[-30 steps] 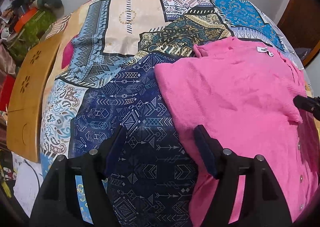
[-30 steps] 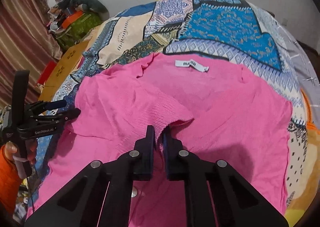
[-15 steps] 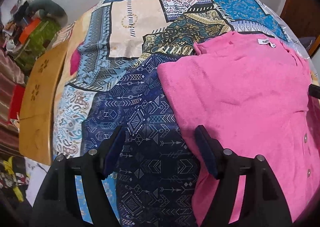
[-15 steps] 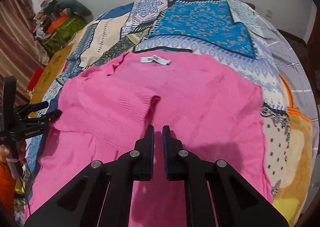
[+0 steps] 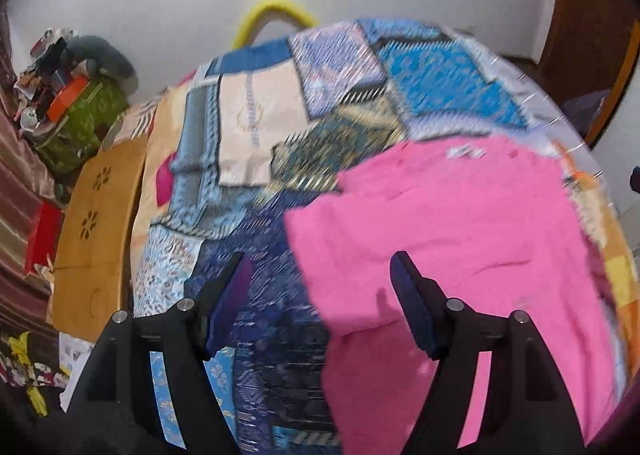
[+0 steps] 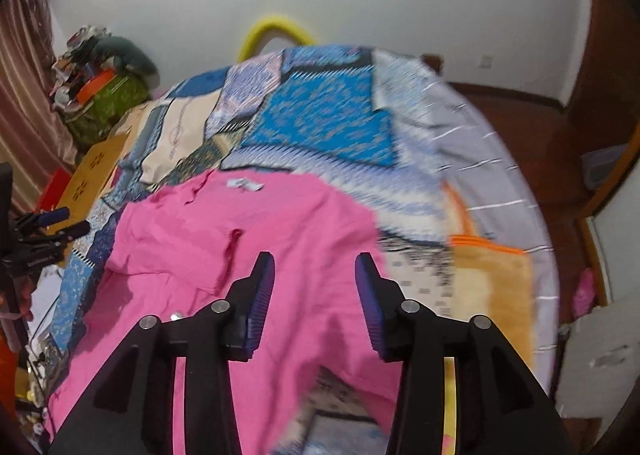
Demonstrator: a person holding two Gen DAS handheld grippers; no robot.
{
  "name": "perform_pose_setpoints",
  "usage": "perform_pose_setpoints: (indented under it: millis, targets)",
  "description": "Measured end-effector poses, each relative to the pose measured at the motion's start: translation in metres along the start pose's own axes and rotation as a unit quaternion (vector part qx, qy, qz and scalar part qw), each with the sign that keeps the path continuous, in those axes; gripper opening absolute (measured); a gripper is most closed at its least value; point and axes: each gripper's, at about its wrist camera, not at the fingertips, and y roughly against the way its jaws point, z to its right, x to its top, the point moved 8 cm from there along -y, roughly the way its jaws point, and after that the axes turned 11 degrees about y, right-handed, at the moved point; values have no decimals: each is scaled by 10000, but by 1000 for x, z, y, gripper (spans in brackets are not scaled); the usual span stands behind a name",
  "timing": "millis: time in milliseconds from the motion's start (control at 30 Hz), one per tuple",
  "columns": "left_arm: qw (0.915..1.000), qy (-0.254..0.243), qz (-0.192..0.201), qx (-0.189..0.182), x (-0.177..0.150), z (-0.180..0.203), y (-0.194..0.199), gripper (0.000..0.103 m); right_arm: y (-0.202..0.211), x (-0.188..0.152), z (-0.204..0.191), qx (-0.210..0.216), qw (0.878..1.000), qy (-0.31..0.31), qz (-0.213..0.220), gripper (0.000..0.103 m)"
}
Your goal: Fold small clothes
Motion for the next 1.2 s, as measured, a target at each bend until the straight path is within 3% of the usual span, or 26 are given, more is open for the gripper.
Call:
perform_pose_setpoints:
  millis: [200,367,800,1200]
  targets:
    - [9986,-137,400,-313,14,47,40,72,46,-19,39,-454,9990,-4,55,51]
    - [9970,-337,444,-531,6,90,52,72,51,-50,58,-499,9986,-129,-128,51]
    - [9953,-729,100,-637,-16,164,28,72,-19,-116,59,29,9969,-241,-748,51]
    - [9945,-800,-494,-461,-35,168,-33,72,-79,-146,67,485,9897,-692,-1152,51]
